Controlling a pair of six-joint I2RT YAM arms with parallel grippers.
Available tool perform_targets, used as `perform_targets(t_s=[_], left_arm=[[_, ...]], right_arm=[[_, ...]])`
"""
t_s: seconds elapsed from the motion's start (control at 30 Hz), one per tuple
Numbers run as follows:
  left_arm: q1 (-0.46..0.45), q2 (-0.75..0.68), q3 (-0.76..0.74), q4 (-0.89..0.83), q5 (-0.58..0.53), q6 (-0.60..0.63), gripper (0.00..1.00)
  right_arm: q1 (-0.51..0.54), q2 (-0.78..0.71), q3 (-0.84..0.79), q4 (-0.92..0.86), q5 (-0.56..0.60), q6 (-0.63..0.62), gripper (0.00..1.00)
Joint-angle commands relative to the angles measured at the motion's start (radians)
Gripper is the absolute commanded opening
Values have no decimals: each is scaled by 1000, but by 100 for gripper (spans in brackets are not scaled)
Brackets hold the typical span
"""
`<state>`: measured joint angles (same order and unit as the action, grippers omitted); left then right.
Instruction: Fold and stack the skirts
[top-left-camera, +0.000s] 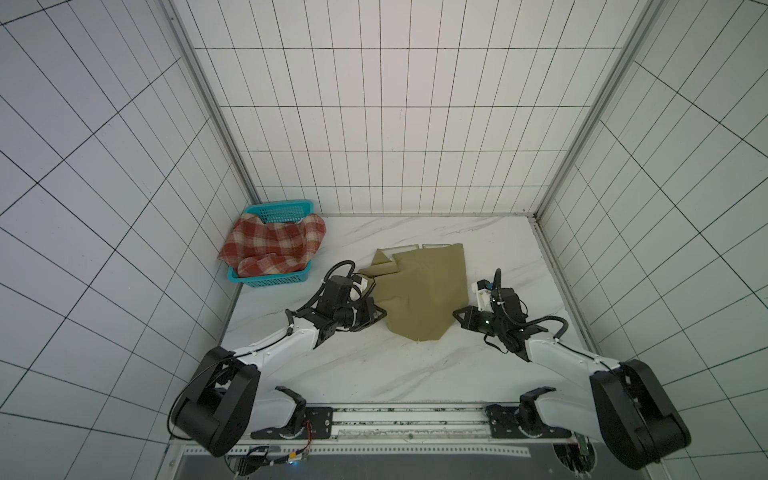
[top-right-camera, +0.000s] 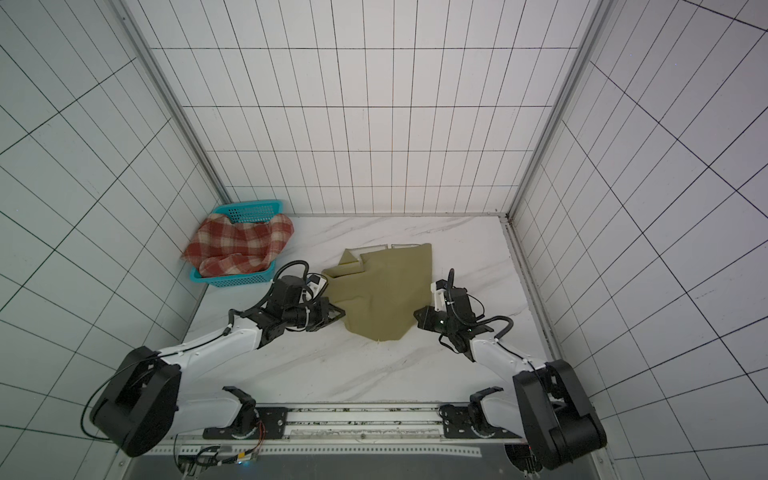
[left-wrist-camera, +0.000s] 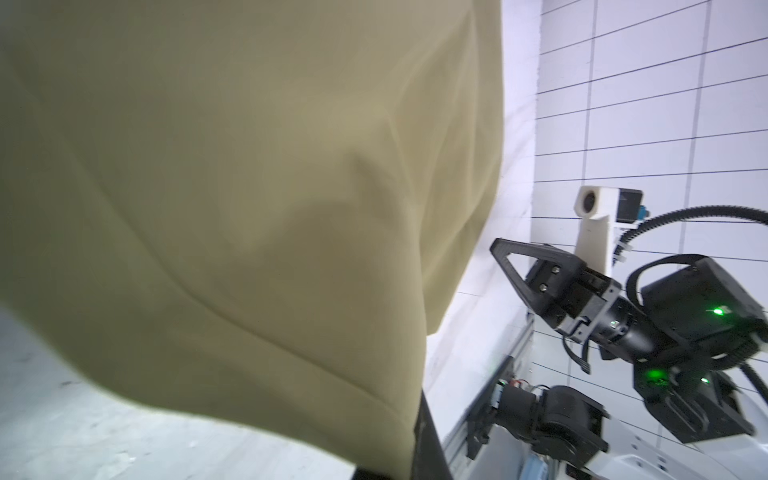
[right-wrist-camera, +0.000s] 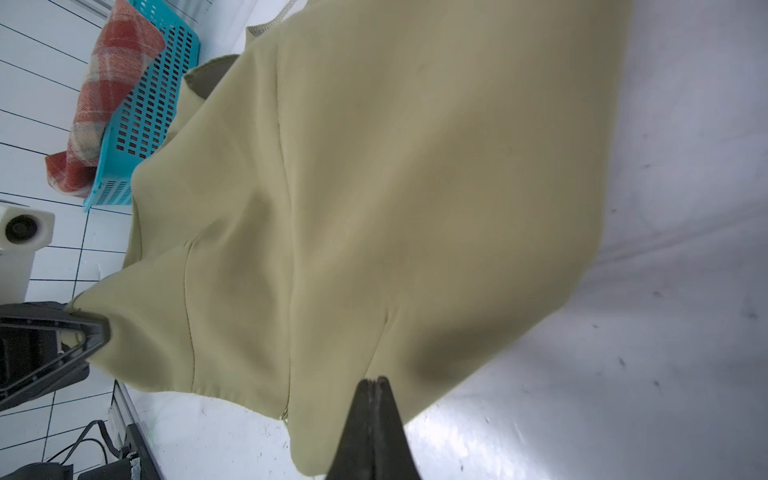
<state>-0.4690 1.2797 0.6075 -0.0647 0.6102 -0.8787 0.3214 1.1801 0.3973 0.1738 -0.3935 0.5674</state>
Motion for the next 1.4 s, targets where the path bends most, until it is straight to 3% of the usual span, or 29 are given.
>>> perform_targets(t_s=[0.0,0.13,0.23,0.4,0.73,1.1,1.37], left_arm=[[-3,-21,60,51,102,-103,0],[-2,8,110,169,139,-204,0],[0,66,129,295,147,-290,0],[-2,165,113,559,161,-475,0],[-3,242,136,808,87,-699,0],[-6,315,229,923,66,-794,0],[-13,328,248,939,53,-818,0]], right_arm=[[6,-37,139,-115,47,-30,0],[8,8,198,-144,38,-47,0],[10,35,175,-133,23,-37,36],[50,-29,105,-158,30,-38,62],[219,-144,7,-188,151,-38,68],[374,9,84,-153,421,-107,68],[422,73,92,-98,528,-16,68]])
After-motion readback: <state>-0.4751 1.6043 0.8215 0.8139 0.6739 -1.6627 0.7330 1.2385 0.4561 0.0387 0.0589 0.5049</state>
